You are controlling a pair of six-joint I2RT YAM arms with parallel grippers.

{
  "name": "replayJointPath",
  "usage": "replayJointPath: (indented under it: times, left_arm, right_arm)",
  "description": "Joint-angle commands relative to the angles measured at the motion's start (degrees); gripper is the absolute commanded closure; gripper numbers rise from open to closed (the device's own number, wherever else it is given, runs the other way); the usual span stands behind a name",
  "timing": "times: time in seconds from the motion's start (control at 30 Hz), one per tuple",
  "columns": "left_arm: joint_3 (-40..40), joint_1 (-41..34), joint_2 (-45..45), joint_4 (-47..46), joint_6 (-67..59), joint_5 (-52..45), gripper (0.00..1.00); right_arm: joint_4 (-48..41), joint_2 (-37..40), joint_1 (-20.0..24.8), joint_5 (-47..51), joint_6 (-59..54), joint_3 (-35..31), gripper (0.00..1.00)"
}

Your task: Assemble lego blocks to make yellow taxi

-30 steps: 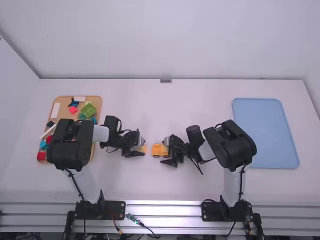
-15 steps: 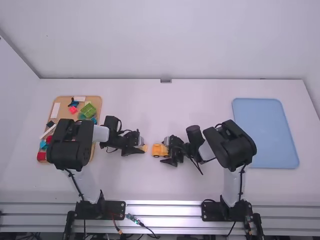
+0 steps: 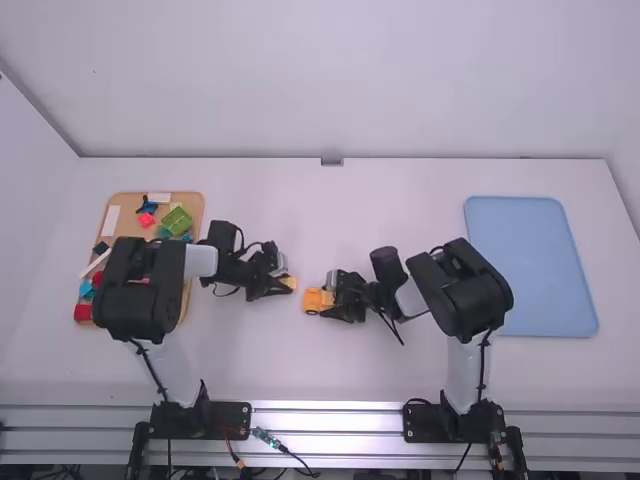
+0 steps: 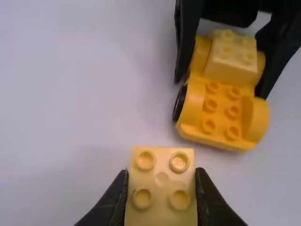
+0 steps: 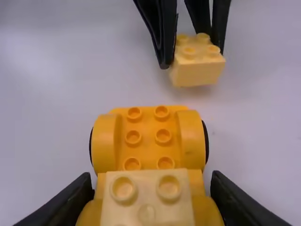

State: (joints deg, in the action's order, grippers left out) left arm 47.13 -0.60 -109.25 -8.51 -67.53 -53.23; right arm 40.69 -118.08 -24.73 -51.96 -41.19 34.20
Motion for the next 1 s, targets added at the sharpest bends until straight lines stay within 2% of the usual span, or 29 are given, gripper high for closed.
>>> replayJointPath:
  times: [0.0, 0.13, 0.33, 0.4, 0.5, 0.67, 0.97]
  left_arm:
    - [-0.39, 0.15, 3.06, -0.22, 3.14, -4.83, 0.98]
    - [-3.04, 0.09, 5.03, 2.14, 2.93, -7.39, 0.98]
    - [-8.7, -3.56, 7.15, 11.5, 5.24, -7.17, 0.98]
    - [-10.05, -5.09, 7.48, 14.91, 7.43, -6.45, 0.98]
    - [-12.04, -8.74, 7.93, 20.64, 13.04, -0.22, 0.98]
    - [-11.98, -12.48, 8.13, 21.01, 13.44, 2.07, 0.98]
    - [-12.0, -12.98, 8.13, 20.53, 13.0, 4.83, 0.98]
  right_arm:
    - [-1.38, -0.98, 0.02, -0.68, -2.03, 1.25, 0.5]
    - [-3.58, -0.98, 0.09, -0.59, -3.43, 1.95, 0.53]
    - [-3.69, -0.98, 0.02, -0.57, -4.31, 1.73, 0.55]
    - [-3.8, -0.98, -0.02, -0.55, -4.26, 1.9, 0.57]
    - [-3.82, -0.98, -0.02, -0.55, -4.28, 1.79, 0.57]
    - [-5.51, -0.98, 0.04, -0.72, -5.73, 2.01, 0.57]
    - [-9.92, -0.98, 0.02, -0.76, -8.37, 3.45, 0.57]
